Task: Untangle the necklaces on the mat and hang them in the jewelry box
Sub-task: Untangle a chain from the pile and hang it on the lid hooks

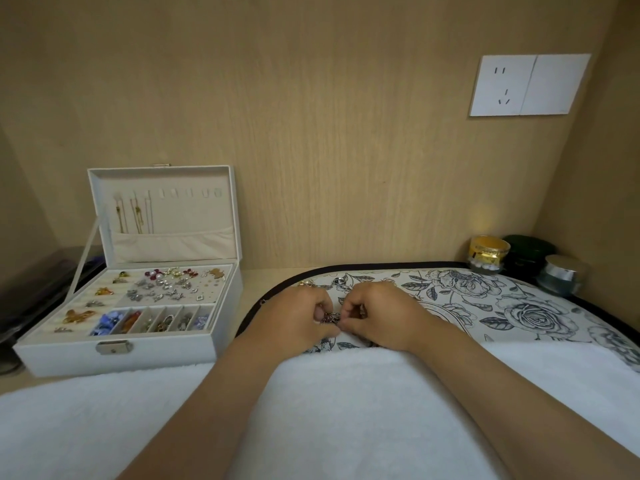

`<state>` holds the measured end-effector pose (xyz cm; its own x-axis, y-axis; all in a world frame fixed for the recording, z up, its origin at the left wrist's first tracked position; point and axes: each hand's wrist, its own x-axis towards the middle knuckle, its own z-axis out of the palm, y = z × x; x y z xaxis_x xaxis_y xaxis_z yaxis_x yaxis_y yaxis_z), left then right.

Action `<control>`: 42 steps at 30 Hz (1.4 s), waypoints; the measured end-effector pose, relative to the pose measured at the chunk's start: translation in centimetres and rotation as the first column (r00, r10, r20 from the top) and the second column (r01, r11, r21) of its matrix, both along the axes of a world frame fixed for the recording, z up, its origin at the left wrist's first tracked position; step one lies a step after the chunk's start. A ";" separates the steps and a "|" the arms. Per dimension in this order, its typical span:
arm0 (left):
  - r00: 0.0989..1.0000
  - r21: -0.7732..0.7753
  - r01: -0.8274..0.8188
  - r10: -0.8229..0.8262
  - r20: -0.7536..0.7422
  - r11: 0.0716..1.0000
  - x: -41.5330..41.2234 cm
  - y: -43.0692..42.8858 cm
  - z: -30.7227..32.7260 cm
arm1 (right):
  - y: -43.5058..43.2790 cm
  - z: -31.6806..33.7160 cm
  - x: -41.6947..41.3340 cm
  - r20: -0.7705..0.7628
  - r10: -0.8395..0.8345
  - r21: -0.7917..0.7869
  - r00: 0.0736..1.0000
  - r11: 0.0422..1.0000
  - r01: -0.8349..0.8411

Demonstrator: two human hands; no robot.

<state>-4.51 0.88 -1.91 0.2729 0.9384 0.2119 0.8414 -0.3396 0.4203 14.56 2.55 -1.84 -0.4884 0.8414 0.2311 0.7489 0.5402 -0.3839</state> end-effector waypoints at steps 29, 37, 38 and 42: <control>0.924 -0.233 0.063 0.032 0.380 0.970 0.3 -0.5 1.2 | 0.0 2.8 2.4 -0.705 -0.274 -0.578 0.654 0.758 -0.304; 0.817 -0.045 0.068 -0.029 0.576 0.997 2.9 -0.7 0.2 | -0.4 2.9 2.1 -0.686 -0.240 -0.577 0.687 0.754 -0.313; 0.804 -0.055 0.063 -0.018 0.594 0.996 3.0 -0.7 0.2 | -0.4 2.9 2.1 -0.685 -0.225 -0.575 0.693 0.751 -0.324; 0.777 -0.148 0.025 0.074 0.625 0.989 2.9 -0.8 0.4 | 0.1 2.5 1.9 -0.670 -0.220 -0.556 0.709 0.781 -0.283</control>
<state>-1.58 0.13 -1.51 0.1021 0.9757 0.1940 0.3814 -0.2185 0.8982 16.49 2.64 0.65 -0.4357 0.8997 -0.0274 0.1306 0.0330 -0.9909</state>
